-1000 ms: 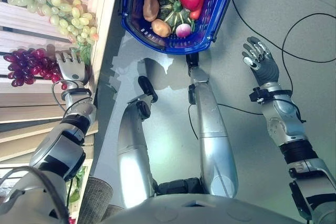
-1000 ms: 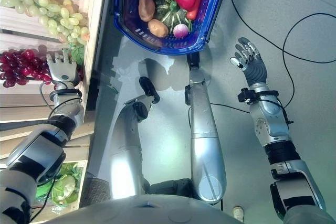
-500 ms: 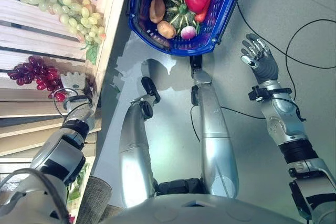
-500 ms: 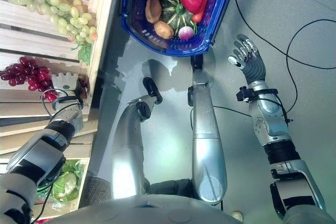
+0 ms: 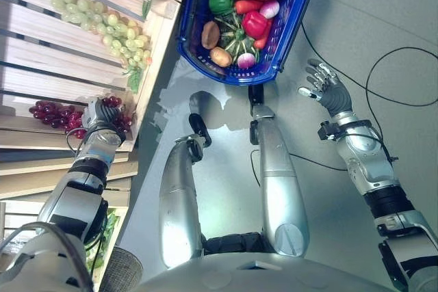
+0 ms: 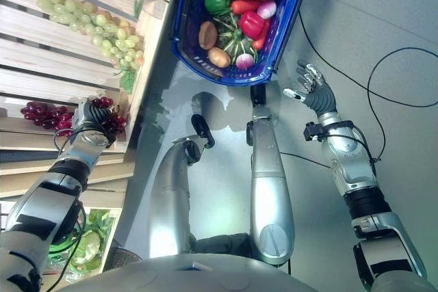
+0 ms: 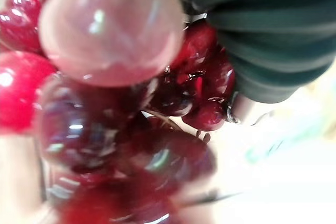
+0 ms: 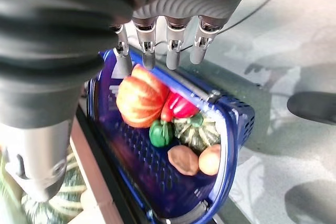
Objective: Pick up fruits and vegetables into the basket
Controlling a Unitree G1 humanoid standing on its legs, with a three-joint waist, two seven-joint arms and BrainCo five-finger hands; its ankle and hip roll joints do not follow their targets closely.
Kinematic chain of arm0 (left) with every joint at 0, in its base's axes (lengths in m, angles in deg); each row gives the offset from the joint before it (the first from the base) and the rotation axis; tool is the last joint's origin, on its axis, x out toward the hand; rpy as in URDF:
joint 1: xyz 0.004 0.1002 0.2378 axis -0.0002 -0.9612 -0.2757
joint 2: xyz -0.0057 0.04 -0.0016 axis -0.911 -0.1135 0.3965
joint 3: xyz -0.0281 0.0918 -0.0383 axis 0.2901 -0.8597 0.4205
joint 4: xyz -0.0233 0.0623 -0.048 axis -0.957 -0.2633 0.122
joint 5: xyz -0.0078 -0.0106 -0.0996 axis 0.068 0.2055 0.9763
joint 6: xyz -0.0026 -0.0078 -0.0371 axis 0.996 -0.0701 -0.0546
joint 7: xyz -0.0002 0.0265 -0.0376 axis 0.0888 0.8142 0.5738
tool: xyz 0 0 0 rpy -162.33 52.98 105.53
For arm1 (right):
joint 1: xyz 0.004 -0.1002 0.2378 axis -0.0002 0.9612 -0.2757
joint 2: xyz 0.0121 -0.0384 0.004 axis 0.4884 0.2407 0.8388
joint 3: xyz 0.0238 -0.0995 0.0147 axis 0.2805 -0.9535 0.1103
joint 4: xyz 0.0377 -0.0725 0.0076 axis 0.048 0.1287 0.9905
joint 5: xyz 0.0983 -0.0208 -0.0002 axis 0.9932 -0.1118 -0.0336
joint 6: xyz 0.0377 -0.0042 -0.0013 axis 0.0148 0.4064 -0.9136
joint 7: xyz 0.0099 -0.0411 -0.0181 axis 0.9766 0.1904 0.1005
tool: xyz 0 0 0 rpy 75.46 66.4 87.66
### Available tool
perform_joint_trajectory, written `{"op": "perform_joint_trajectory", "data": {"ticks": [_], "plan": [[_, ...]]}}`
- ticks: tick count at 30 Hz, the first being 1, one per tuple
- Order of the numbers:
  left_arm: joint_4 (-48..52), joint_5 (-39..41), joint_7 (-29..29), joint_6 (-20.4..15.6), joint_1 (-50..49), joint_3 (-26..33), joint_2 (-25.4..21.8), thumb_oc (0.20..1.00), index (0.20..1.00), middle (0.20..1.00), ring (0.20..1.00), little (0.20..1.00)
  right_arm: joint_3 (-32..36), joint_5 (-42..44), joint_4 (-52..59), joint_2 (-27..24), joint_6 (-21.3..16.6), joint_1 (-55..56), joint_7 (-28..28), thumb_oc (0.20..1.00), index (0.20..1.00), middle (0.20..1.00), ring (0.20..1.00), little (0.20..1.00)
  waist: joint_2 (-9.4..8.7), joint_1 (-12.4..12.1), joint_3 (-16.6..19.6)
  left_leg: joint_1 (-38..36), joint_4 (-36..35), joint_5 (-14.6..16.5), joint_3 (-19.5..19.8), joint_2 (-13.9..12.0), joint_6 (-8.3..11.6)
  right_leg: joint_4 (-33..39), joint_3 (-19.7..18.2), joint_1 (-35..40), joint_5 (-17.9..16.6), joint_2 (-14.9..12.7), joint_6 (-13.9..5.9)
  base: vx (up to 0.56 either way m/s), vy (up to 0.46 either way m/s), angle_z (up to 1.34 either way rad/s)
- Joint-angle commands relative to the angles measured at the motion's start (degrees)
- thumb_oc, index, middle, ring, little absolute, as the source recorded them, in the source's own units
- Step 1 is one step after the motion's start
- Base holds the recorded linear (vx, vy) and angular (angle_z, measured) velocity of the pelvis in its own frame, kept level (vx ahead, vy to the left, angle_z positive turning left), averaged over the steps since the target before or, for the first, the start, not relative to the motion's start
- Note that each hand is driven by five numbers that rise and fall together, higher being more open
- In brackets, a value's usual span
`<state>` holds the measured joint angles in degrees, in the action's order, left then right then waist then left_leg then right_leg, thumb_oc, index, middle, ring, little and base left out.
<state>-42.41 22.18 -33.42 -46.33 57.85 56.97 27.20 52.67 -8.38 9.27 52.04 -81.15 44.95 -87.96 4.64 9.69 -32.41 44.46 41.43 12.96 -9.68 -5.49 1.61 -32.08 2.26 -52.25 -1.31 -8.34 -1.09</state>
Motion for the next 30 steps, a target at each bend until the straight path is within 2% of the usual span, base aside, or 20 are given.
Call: {"op": "perform_joint_trajectory", "data": {"ticks": [1,9,15,20,29,30], "plan": [[4.25,9.17,-0.24,-5.76,-8.57,5.96,-3.81,0.2,0.2,0.2,0.2,0.2,-0.49,-5.65,7.0,-1.47,0.72,4.12,-0.94,1.0,1.0,1.0,1.0,1.0,-1.17,-2.32,2.62,-0.1,-8.49,-5.55,1.05,2.57,0.59,-4.24,2.61,3.13,9.7,-0.63,-3.07,0.03,0.022,0.09],[20.48,13.45,-0.76,-12.84,-12.11,11.15,-3.42,0.2,0.2,0.2,0.2,0.2,-1.99,-15.43,10.17,-2.77,4.88,3.21,-1.4,1.0,1.0,1.0,1.0,1.0,-0.37,-4.33,2.62,-3.21,-9.52,-5.47,1.63,3.71,0.15,-3.7,3.16,6.84,10.47,-0.76,-2.71,0.01,-0.008,0.08],[31.66,14.18,0.85,-14.22,-11.24,13.09,-4.96,0.2,0.2,0.2,0.2,0.2,-5.99,-24.38,11.37,-3.93,8.1,-0.83,-1.05,1.0,1.0,1.0,1.0,1.0,-0.23,-5.32,2.62,-5.63,-9.12,-4.82,1.93,4.33,-0.16,-4.21,3.16,9.71,11.34,-0.8,-2.34,0.02,-0.016,0.04],[39.04,16.18,3.35,-13.89,-9.5,13.31,-5.08,0.2,0.2,0.2,0.2,0.2,-9.17,-29.1,11.55,-3.61,10.41,-5.01,-1.78,1.0,1.0,1.0,1.0,1.0,-0.17,-5.97,2.62,-7.15,-9.06,-4.43,2.19,4.74,-0.32,-4.29,3.24,11.56,11.73,-1.01,-2.31,0.02,-0.037,0.07],[51.81,24.88,12.8,-13.21,-5.09,11.45,-2.0,0.2,0.2,0.2,0.2,0.2,-16.76,-38.83,10.68,0.75,16.46,-15.88,-5.55,1.0,1.0,1.0,1.0,1.0,-0.17,-7.79,2.62,-9.87,-8.99,-3.79,3.2,5.62,-0.88,-4.61,3.46,14.83,12.05,-1.31,-2.34,0.0,-0.052,0.06],[52.54,25.79,13.82,-13.2,-4.59,11.31,-1.64,0.2,0.2,0.2,0.2,0.2,-17.47,-38.82,10.42,1.18,16.95,-17.1,-5.79,1.0,1.0,1.0,1.0,1.0,-0.18,-7.9,2.62,-9.32,-9.48,-5.3,2.78,5.5,-1.32,-4.02,3.98,14.34,10.55,-1.51,-1.88,-0.06,-0.044,0.11]]}}
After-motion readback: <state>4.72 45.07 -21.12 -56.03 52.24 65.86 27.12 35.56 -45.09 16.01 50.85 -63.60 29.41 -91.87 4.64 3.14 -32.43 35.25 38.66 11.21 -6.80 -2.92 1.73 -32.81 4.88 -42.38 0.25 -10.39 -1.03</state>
